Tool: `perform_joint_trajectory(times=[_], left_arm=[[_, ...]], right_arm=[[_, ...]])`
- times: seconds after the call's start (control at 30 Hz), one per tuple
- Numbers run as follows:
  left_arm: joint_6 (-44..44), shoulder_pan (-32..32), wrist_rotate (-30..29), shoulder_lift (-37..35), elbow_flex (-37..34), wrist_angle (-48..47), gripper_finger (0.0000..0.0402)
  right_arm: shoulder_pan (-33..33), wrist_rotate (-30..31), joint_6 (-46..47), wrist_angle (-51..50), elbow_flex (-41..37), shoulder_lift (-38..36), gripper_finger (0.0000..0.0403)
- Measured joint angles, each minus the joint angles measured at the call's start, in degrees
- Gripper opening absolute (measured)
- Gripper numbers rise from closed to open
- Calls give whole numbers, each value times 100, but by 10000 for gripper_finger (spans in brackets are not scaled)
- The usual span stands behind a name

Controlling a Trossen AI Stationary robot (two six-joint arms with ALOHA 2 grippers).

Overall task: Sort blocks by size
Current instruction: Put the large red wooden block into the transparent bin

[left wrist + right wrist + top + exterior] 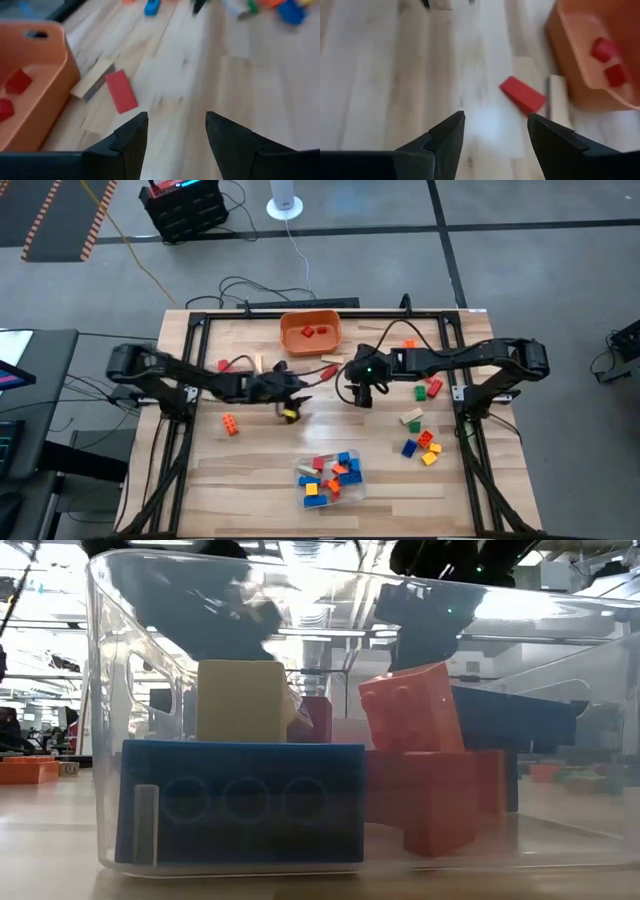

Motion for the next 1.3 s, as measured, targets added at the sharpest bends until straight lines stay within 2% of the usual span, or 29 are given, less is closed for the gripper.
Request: perform_joint_trajectory(times=[0.23,0.53,0.73,0.97,1.3], left_arm=[[-261,480,11,1315,959,12,195],[-187,913,168,2170,1869,-39,195],[-257,1135,349,2363,2047,-58,212],[-242,1200,536,2435,2063,17,235],[-171,1167,568,2754,2165,17,227]], right_arm=[[-38,417,-123,-177,-212,-544,248],[37,421,94,1629,-1824,-1696,248],[337,418,94,2437,-2431,-1804,248],[566,417,44,2716,-2453,-1804,248],[611,414,59,2937,-2448,-1802,248]])
